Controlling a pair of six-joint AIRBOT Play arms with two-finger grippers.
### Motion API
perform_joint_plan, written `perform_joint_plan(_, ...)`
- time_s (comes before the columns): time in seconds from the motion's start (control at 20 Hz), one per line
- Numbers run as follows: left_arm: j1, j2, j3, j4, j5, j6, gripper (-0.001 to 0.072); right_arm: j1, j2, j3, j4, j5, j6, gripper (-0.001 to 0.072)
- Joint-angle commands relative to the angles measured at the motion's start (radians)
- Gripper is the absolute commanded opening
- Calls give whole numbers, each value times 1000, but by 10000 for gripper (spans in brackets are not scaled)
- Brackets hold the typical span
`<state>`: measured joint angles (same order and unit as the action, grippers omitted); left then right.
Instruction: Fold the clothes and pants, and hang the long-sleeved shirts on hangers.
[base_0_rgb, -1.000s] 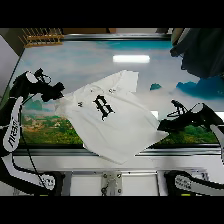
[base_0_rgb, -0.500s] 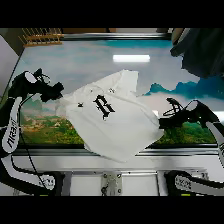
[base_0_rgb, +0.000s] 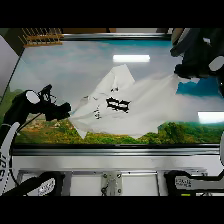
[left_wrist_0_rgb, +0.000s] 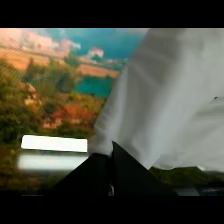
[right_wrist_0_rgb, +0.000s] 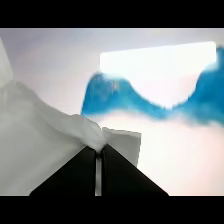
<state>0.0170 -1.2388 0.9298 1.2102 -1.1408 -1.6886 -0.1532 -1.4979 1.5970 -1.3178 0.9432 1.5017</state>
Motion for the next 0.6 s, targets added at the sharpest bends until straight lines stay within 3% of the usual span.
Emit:
perform_joint_plan(0.0,-131,132,-172,-34,118,5,8,47,-102,233,5,-107,100,9)
perform_joint_plan(0.05,-155,145,-184,-33,159,-6,8,59,-120,259,5,-105,100,73)
perform_joint_plan(0.15,-171,144,-179,-32,198,-13,8,68,-117,261,4,-75,98,534)
perform_joint_plan(0.2,-168,137,-174,-32,205,-13,8,64,-110,261,-4,-29,91,586)
perform_joint_plan(0.4,-130,74,-153,-34,173,-13,8,0,-71,202,-37,276,10,584)
perform_joint_plan(0.55,-112,43,-153,-34,161,-13,8,-83,18,-66,-36,320,69,583)
